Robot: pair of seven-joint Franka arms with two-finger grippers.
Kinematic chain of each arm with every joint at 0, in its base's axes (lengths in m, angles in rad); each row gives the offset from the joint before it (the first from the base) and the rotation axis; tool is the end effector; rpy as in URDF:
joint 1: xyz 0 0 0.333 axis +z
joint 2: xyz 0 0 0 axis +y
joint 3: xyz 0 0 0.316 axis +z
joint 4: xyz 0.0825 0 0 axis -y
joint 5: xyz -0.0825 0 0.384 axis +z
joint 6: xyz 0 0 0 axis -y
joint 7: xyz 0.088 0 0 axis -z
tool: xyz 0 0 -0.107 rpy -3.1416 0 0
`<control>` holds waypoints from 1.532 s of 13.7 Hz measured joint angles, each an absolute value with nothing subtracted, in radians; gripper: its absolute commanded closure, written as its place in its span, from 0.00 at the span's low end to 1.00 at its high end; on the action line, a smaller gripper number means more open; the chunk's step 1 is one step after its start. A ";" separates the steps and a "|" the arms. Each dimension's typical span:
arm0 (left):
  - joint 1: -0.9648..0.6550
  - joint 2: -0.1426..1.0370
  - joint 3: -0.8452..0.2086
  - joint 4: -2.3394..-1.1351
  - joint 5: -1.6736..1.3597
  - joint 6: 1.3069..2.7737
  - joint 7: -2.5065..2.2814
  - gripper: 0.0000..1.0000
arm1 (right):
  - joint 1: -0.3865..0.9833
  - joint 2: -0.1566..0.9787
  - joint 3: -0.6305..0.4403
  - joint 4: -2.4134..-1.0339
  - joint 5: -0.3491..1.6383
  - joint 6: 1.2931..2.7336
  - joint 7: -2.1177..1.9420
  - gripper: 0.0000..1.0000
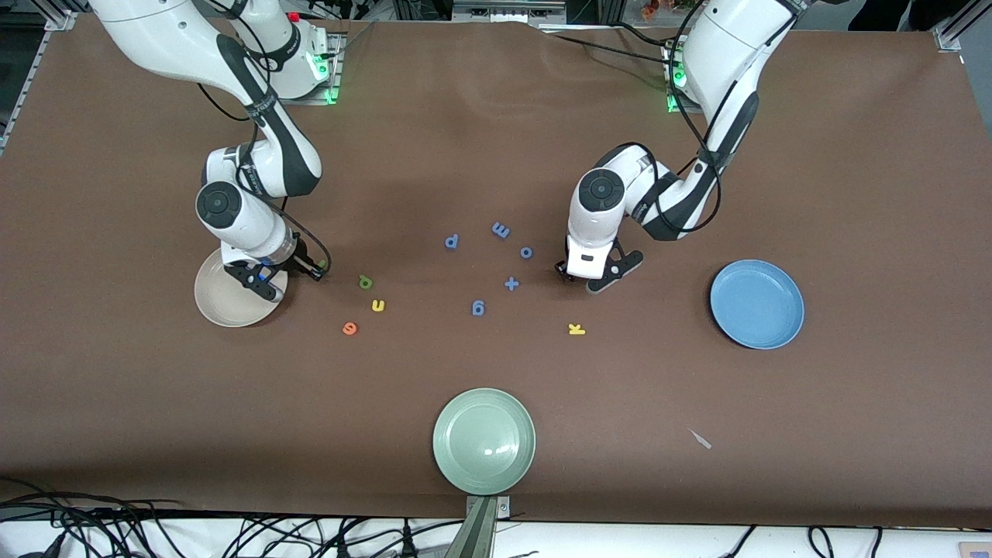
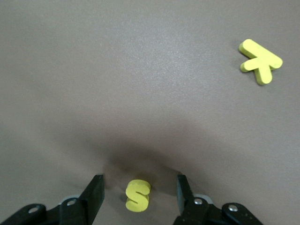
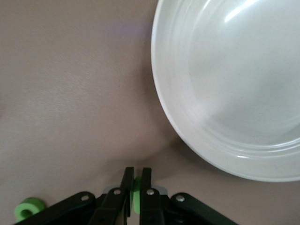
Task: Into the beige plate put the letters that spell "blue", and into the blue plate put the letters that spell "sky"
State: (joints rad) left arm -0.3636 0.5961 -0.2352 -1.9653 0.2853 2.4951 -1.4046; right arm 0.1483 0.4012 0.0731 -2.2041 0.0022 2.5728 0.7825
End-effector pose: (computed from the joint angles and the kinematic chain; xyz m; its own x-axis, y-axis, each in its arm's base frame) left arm 0.5029 -0.3423 0.1690 0.8196 0.5724 0.0231 0.5729 -0.8184 -0.0459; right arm 0.5375 0.1217 0.1945 0.8420 -0.5377 -0.0433 -0.5382 -0.8428 0.0012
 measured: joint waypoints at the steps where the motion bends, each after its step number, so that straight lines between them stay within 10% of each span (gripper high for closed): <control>1: -0.364 0.596 -0.235 -1.965 0.285 2.496 -1.404 0.34 | 0.148 0.392 0.073 -2.181 0.002 2.526 0.781 0.97; 9: -0.363 0.594 -0.239 -1.962 0.285 2.508 -1.403 0.75 | 0.132 0.363 -0.027 -2.004 -0.007 2.285 0.497 0.93; 11: -0.363 0.594 -0.239 -1.961 0.285 2.508 -1.403 0.78 | 0.119 0.366 -0.059 -1.993 -0.007 2.285 0.418 0.29; 21: -0.055 0.517 -0.400 -1.906 0.285 2.274 -1.254 0.81 | 0.209 0.423 -0.044 -1.913 -0.005 2.285 0.621 0.26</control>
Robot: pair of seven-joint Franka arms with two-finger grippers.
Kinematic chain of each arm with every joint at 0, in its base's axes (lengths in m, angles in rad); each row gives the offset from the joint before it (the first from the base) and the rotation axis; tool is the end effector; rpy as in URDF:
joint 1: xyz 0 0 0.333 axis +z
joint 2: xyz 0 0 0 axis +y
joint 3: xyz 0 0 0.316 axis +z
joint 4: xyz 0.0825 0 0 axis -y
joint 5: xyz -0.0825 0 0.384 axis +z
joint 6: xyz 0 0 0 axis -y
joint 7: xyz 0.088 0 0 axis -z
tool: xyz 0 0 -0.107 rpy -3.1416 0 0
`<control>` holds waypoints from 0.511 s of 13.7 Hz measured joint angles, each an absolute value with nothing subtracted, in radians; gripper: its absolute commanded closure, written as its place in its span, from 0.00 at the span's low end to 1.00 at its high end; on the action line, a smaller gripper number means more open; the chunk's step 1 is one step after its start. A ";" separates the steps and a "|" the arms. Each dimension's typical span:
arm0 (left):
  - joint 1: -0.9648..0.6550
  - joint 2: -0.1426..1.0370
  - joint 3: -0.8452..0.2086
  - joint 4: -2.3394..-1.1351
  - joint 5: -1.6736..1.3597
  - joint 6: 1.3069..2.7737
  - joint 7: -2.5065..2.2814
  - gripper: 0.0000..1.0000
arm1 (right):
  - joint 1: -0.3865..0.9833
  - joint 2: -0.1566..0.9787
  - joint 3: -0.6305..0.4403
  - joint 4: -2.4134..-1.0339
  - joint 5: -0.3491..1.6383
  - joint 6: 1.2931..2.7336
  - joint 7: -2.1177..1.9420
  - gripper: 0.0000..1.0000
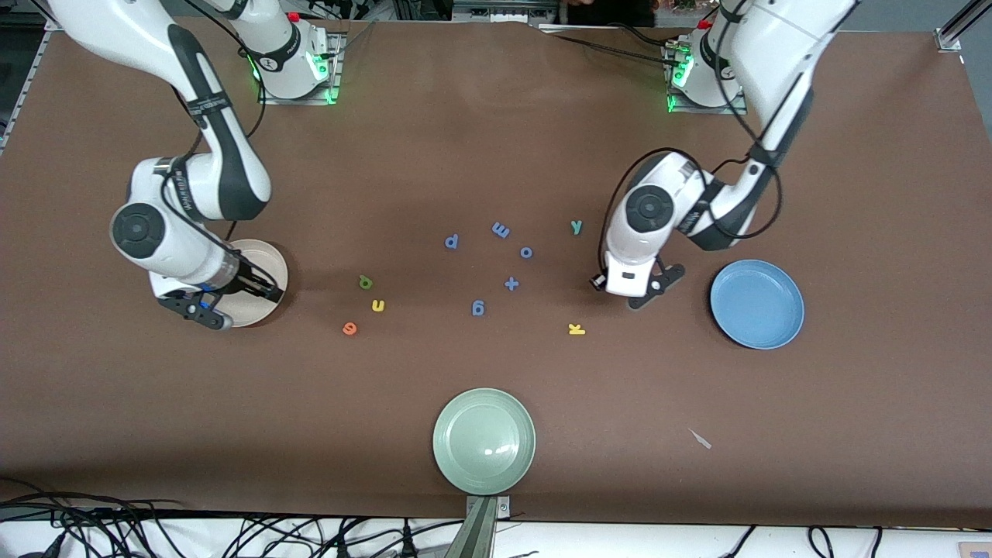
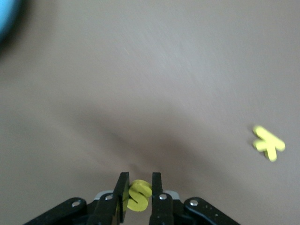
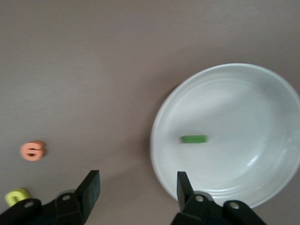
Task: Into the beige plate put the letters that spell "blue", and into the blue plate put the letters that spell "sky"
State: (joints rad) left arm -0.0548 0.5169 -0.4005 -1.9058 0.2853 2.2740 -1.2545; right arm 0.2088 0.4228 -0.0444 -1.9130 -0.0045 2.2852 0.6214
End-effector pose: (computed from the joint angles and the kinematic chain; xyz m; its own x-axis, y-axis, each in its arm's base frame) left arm 0.5631 -0.2561 0.2360 0.8009 0.5983 -0.0254 0.5942 -0.7992 -0.0907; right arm 0.6130 0.1029 0.2698 0.8996 -0.4359 -0.0284 -0.4344 -0.8995 0.0467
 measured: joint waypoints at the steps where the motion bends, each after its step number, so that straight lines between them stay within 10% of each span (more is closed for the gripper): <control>1: 0.013 0.507 -0.437 -1.877 0.285 2.210 -1.210 0.81 | 0.243 0.454 -0.042 -1.873 -0.005 2.286 0.680 0.25; 7: 0.317 0.498 -0.487 -1.828 0.309 2.108 -0.890 0.78 | 0.314 0.665 -0.045 -1.628 -0.005 2.289 0.812 0.25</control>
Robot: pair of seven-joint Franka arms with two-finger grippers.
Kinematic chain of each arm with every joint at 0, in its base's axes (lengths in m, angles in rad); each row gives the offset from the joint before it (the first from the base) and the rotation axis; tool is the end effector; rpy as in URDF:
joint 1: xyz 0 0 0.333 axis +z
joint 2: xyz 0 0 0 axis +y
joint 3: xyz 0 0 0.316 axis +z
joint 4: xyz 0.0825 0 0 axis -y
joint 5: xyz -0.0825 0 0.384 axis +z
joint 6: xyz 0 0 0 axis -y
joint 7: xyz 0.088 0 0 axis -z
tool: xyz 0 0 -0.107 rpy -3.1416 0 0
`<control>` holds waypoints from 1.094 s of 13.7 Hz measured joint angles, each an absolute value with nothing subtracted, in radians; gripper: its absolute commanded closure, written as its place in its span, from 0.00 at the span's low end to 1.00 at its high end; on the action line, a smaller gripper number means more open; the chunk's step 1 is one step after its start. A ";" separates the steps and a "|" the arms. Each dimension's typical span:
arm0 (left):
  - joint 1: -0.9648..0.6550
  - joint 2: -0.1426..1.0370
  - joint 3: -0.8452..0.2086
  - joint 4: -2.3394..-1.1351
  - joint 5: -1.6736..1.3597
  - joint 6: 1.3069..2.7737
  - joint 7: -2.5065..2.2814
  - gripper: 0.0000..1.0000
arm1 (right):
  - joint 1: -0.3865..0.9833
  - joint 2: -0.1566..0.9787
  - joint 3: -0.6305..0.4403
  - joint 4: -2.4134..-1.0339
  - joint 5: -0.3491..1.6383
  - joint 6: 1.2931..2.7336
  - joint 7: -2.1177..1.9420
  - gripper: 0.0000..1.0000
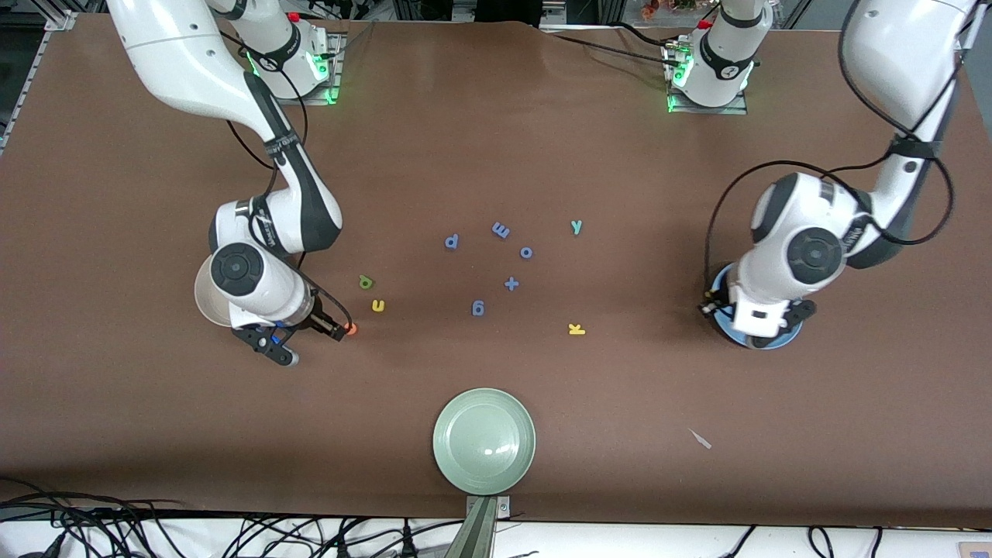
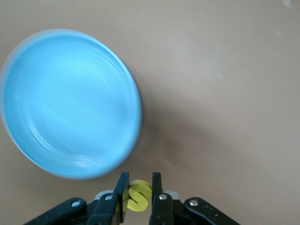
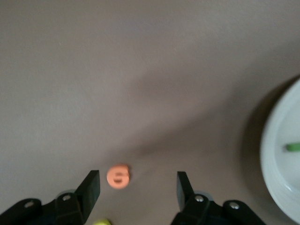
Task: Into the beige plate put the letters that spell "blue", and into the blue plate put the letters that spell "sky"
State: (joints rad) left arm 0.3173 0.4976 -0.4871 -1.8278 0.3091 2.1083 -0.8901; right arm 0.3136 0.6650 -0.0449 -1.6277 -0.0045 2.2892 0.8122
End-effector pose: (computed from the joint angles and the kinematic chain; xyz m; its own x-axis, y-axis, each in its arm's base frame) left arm 0.6234 -0.0725 0.2761 0.8340 0.5457 -0.0813 0.5352 -0.8360 -0.1211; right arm 0.6646 0.1868 0.2320 0.8622 -0.5061 0.0204 -0.5065 -0.8619 0.0236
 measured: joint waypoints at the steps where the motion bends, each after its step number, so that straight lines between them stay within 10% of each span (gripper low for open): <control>1: 0.352 0.502 -0.487 -1.836 0.323 2.110 -0.856 0.78 | 0.313 0.687 -0.045 -1.602 -0.005 2.289 0.812 0.26; 8: 0.397 0.538 -0.488 -1.939 0.402 2.234 -0.832 0.72 | 0.324 0.728 -0.039 -1.573 -0.005 2.288 0.815 0.26; 11: 0.412 0.539 -0.488 -1.942 0.427 2.238 -0.832 0.24 | 0.339 0.732 -0.038 -1.573 -0.004 2.288 0.827 0.25; 15: 0.414 0.540 -0.494 -1.940 0.427 2.241 -0.842 0.22 | 0.346 0.753 -0.038 -1.573 -0.004 2.316 0.850 0.26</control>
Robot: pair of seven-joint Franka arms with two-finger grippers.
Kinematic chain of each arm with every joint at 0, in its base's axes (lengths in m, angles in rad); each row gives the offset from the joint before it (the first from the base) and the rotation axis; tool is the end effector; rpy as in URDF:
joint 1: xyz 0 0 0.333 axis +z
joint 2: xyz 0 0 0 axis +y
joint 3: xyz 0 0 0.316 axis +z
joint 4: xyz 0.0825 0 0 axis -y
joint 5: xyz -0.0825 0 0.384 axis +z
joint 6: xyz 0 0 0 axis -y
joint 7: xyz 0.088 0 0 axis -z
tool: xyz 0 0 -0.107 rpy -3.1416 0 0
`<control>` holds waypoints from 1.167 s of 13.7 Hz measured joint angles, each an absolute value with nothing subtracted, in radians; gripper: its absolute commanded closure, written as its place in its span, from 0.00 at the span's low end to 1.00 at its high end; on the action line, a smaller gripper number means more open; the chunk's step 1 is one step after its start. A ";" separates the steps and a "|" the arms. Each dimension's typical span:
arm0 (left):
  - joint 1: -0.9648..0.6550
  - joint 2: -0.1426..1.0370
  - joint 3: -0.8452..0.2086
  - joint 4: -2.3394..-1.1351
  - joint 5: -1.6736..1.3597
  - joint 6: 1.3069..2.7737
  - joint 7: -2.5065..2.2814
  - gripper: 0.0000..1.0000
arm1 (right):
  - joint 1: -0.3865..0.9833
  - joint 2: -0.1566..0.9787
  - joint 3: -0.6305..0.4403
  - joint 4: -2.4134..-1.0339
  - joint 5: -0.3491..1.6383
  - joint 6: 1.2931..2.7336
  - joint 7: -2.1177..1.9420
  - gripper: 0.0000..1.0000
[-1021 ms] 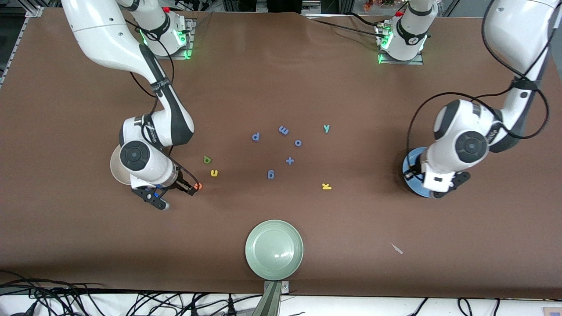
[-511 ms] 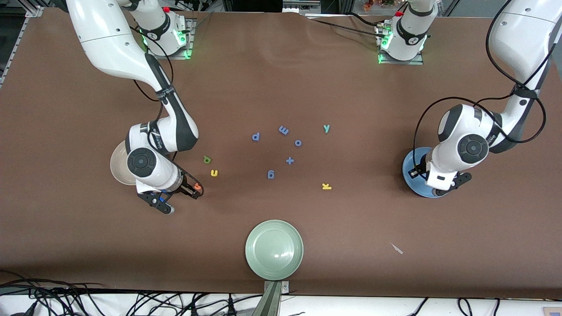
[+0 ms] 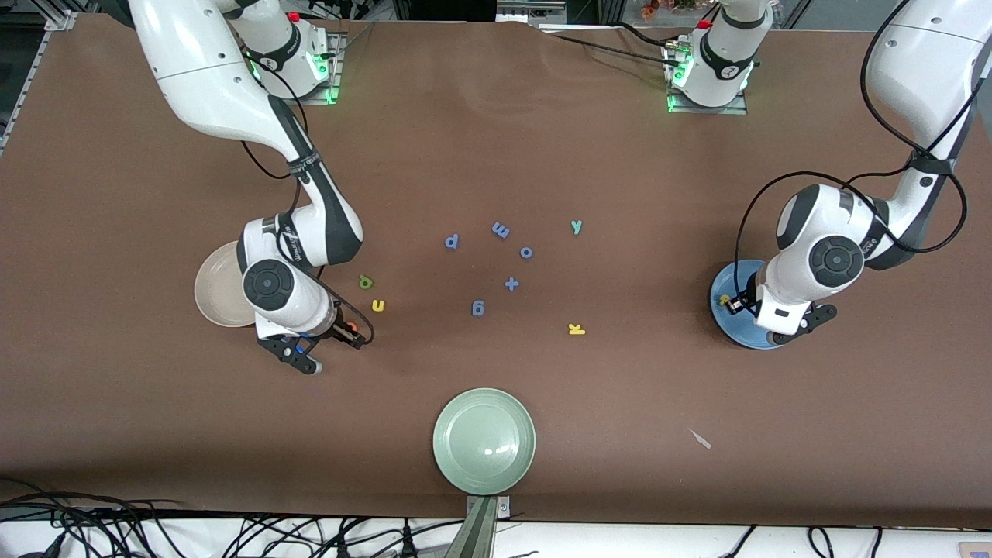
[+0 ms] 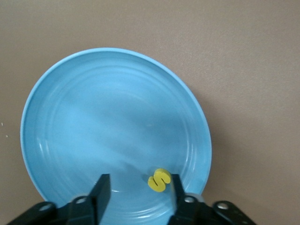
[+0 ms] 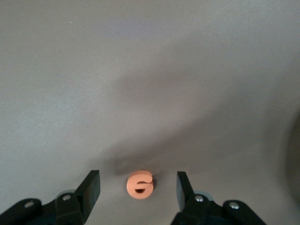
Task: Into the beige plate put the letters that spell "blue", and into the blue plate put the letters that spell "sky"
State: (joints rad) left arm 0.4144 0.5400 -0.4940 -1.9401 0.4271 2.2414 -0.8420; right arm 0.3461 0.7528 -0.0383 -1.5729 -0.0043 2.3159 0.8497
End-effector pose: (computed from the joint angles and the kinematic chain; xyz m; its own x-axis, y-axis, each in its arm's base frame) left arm 0.6032 -0.0272 0.2193 0.8689 0.4901 -0.0691 0.4780 -0.8671 -0.1401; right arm 0.6655 0.2153 0.1966 0.8634 -0.5042 0.0157 -0.5045 -0.8630 0.0265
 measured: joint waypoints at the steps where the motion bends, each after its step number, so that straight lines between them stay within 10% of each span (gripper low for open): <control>1: 0.413 0.540 -0.503 -1.938 0.427 2.243 -0.868 0.22 | 0.346 0.759 -0.038 -1.573 -0.004 2.326 0.851 0.26; 11: 0.135 0.607 -0.548 -1.771 0.359 2.259 -1.477 0.18 | 0.354 0.778 -0.035 -1.573 -0.004 2.350 0.863 0.68; 16: 0.048 0.704 -0.544 -1.673 0.359 2.259 -1.725 0.07 | 0.354 0.777 -0.035 -1.578 -0.003 2.350 0.866 0.69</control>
